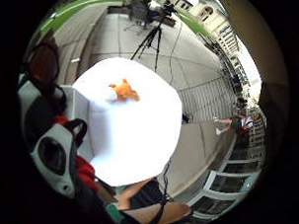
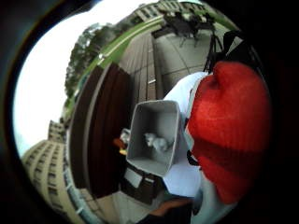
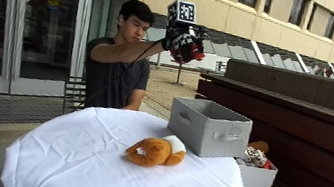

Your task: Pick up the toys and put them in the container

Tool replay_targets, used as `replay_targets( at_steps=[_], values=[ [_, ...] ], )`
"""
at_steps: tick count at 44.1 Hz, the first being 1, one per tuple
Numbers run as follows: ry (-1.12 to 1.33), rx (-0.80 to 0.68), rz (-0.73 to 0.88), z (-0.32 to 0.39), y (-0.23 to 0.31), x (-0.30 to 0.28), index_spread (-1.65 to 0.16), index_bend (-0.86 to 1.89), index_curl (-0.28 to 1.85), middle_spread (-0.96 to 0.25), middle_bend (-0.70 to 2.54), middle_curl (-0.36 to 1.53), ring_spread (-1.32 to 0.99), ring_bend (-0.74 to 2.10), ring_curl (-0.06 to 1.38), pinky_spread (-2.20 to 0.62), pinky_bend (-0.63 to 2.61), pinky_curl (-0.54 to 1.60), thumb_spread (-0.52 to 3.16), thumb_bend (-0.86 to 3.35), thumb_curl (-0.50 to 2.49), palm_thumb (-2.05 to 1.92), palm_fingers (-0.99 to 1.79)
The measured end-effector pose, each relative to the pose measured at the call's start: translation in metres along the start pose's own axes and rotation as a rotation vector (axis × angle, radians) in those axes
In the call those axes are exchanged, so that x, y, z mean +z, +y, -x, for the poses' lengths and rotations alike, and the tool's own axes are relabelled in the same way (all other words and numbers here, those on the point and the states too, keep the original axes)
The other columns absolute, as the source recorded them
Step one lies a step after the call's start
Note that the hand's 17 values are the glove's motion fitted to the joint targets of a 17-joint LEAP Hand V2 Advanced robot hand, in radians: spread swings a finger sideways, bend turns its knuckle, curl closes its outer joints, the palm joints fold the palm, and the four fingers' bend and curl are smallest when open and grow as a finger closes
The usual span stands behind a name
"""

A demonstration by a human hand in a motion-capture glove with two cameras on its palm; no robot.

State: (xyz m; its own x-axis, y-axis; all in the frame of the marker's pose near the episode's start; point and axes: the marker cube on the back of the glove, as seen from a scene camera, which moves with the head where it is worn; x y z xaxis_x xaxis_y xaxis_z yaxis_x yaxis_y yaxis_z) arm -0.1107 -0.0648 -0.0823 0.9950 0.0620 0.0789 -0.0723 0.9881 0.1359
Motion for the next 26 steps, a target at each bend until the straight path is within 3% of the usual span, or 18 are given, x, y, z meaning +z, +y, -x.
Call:
replay_targets(
  at_steps=[16,26],
  values=[
    [-0.028,-0.167,-0.009,0.154,0.025,0.041,-0.4,0.17,0.28,-0.43,0.61,0.51,-0.45,0.97,0.44,-0.47,0.86,0.35,0.61,0.17,0.88,0.71,1.09],
    [-0.056,-0.211,0.113,0.161,0.007,0.098,-0.4,0.16,0.29,-0.44,0.59,0.54,-0.45,0.97,0.45,-0.47,0.86,0.36,0.62,0.15,0.91,0.72,1.08]
  ],
)
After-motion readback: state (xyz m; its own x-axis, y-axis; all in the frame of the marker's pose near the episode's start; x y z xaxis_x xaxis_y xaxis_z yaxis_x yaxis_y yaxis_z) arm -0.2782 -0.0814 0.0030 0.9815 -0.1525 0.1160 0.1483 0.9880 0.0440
